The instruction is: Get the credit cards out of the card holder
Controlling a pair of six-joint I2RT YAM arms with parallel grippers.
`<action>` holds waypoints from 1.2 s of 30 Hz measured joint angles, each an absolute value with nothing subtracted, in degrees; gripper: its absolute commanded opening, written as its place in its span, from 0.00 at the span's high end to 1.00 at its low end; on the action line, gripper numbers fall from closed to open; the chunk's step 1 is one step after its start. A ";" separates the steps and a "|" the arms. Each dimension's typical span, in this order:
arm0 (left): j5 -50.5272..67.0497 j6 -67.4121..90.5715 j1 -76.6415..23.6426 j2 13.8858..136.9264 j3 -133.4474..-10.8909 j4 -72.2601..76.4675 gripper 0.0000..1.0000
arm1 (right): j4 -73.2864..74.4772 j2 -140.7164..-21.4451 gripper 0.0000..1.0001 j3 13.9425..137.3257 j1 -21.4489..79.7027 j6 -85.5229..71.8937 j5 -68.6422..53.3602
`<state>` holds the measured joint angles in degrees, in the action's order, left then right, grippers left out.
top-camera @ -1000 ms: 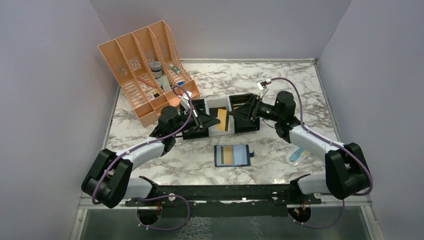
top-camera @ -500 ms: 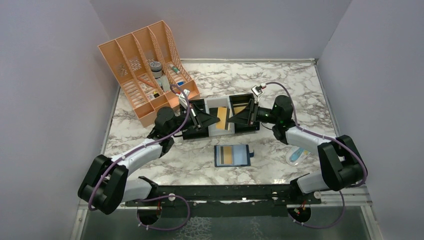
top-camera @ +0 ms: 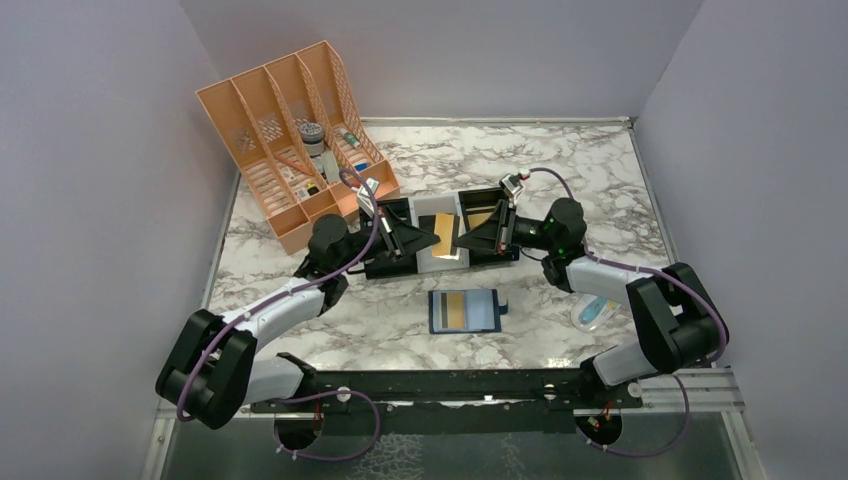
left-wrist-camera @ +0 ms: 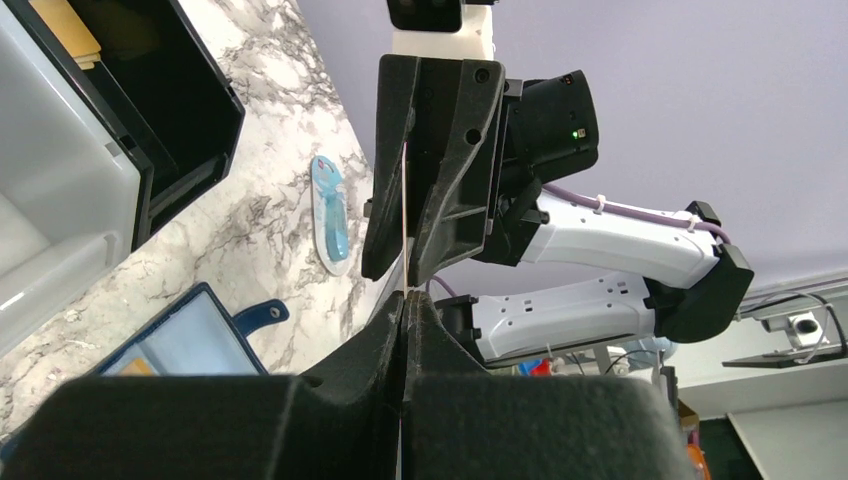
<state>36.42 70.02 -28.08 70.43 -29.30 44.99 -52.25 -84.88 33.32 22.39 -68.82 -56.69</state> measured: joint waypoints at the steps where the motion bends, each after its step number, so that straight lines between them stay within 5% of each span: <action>1: 36.53 70.04 -28.08 70.43 -29.26 45.04 1.00 | -52.71 -84.86 0.79 33.26 22.41 -69.25 -56.69; 20: 36.95 70.19 -28.51 70.43 -29.21 45.82 1.00 | -59.92 -88.51 0.80 33.30 22.98 -75.48 -56.90; 27: 37.19 70.24 -28.73 70.46 -29.21 46.04 1.00 | -60.55 -88.51 0.69 33.32 23.20 -75.81 -56.90; 36: 37.26 70.15 -28.84 70.50 -29.21 45.76 0.99 | -60.66 -88.27 0.99 33.36 23.20 -75.24 -56.95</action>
